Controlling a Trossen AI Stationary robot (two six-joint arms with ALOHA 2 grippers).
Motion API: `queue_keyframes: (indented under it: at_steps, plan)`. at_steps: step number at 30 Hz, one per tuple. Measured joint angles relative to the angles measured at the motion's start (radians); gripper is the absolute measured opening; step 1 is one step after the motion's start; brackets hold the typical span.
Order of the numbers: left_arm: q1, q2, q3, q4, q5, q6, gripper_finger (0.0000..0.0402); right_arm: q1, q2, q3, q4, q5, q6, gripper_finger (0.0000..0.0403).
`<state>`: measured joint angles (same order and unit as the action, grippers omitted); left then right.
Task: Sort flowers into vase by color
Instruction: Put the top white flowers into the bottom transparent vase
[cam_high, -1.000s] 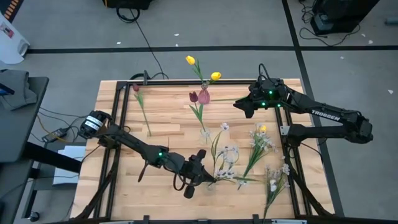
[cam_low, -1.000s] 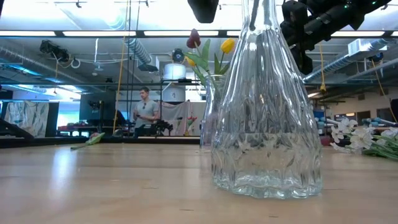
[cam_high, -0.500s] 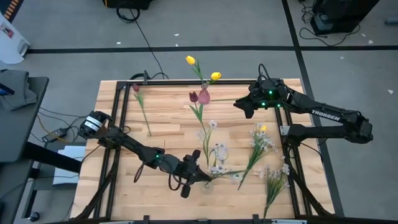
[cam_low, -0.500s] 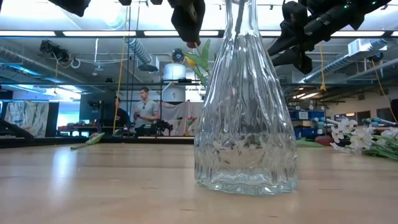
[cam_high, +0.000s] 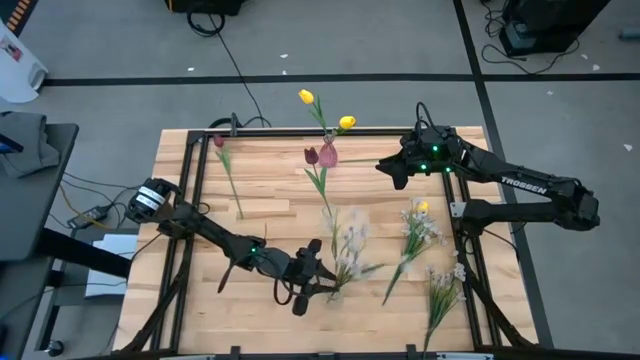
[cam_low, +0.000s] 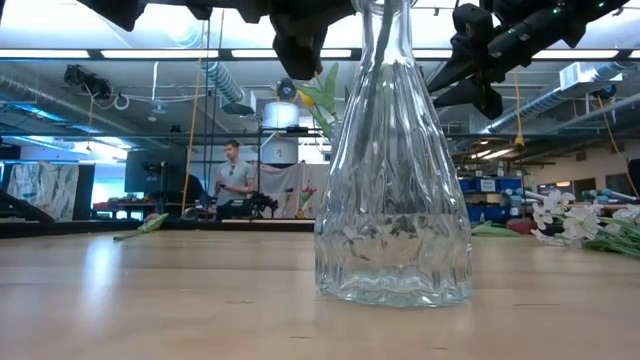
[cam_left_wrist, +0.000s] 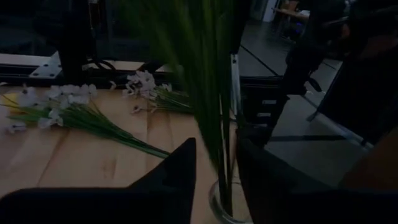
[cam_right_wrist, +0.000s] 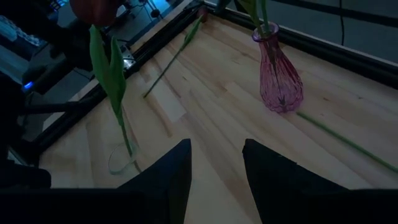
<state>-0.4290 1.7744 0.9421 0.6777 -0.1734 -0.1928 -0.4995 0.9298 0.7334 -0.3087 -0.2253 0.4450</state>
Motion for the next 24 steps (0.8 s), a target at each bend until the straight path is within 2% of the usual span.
queue_keyframes:
  at_steps: [9,15,18,24]
  plan:
    - [-0.015,0.000,0.000,0.006,0.085,-0.076,0.0207,0.000,0.000,0.000,0.000,0.000,-0.009,0.0158]
    - [-0.016,-0.015,0.000,-0.020,0.091,-0.135,0.0262,0.000,0.000,0.000,0.000,-0.001,-0.010,0.0158]
    - [-0.016,-0.057,0.000,-0.115,0.097,-0.138,0.0290,0.000,0.000,0.000,0.000,-0.002,-0.010,0.0158]
    - [-0.016,-0.188,0.000,-0.421,0.064,-0.140,0.0323,0.000,0.000,0.000,-0.001,-0.003,-0.005,0.0158]
